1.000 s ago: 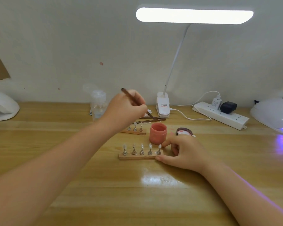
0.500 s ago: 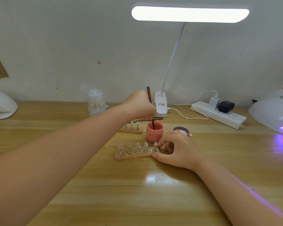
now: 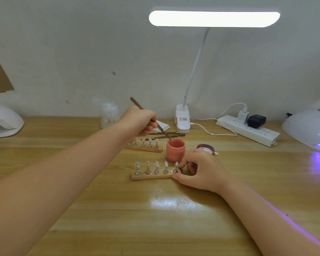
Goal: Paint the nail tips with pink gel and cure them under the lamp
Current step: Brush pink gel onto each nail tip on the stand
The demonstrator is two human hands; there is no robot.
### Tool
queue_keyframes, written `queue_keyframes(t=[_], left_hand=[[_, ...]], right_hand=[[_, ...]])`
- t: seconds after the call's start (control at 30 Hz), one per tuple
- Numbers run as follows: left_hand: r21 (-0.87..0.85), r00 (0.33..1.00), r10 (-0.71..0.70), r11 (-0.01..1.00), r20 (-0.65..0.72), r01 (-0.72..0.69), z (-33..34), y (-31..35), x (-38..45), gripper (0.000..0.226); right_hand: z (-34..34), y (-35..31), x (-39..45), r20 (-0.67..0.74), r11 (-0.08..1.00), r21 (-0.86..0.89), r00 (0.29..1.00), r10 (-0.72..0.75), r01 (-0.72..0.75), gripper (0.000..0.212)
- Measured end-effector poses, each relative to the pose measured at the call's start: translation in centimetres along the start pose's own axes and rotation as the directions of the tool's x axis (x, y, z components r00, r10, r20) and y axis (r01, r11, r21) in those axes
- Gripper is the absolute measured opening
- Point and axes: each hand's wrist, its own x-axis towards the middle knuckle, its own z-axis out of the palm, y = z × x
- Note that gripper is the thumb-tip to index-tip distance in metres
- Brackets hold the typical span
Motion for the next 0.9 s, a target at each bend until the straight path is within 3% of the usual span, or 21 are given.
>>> queue_keyframes(t=[0.23, 0.4, 0.57, 0.7, 0.9], left_hand=[[-0.099, 0.997, -0.028, 0.995, -0.068, 0.021, -0.9, -1.1, -0.1, 0.012], [-0.175, 0.999, -0.052, 0.983, -0.002, 0.051, -0.6, -1.9, -0.8, 0.011], [-0.259, 0.994, -0.079, 0.964, -0.074, 0.058, -1.8, -3.0, -1.2, 0.011], [-0.463, 0.999, -0.041, 0.886, -0.034, 0.021, -3.3, -3.9, -3.0, 0.011], [-0.674, 0.997, 0.024, 0.738, 0.074, 0.032, -4.5, -5.8, -6.7, 0.007]], right_hand=[[-0.1, 0.2, 0.1, 0.002, 1.000, 0.013, 1.000, -0.015, 0.015, 0.026], [-0.6, 0.3, 0.2, 0.034, 0.997, -0.067, 0.999, -0.041, 0.043, 0.030], [-0.8, 0.0, 0.0, 0.030, 0.992, -0.105, 0.998, -0.061, 0.064, 0.030], [-0.7, -0.3, -0.2, 0.019, 0.991, -0.113, 0.997, -0.074, 0.076, 0.025], [0.1, -1.1, -0.6, -0.125, 0.986, -0.143, 0.987, -0.101, 0.083, 0.024]])
